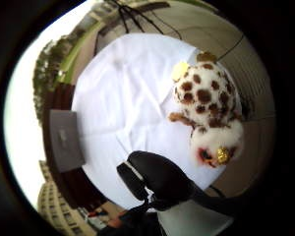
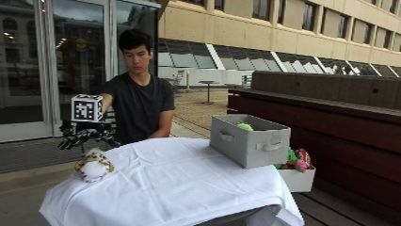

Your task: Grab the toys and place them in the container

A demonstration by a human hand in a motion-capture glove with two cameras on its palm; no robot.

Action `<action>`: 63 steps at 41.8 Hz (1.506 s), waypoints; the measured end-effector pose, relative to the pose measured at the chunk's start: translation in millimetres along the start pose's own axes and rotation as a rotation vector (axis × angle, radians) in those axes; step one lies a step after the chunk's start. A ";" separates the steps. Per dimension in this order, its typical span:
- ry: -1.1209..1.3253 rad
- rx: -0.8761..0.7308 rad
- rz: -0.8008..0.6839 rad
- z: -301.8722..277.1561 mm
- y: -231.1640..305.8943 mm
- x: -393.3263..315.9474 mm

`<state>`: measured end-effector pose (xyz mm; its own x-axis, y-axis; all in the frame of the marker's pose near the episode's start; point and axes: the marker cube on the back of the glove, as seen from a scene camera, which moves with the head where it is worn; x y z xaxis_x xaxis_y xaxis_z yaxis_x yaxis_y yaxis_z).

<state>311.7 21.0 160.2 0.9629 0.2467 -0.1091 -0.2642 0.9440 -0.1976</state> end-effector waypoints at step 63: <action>-0.011 0.083 0.117 -63.0 37.8 -20.7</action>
<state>278.4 37.8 93.5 0.9265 0.3580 -0.1157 -0.3697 0.9234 -0.1031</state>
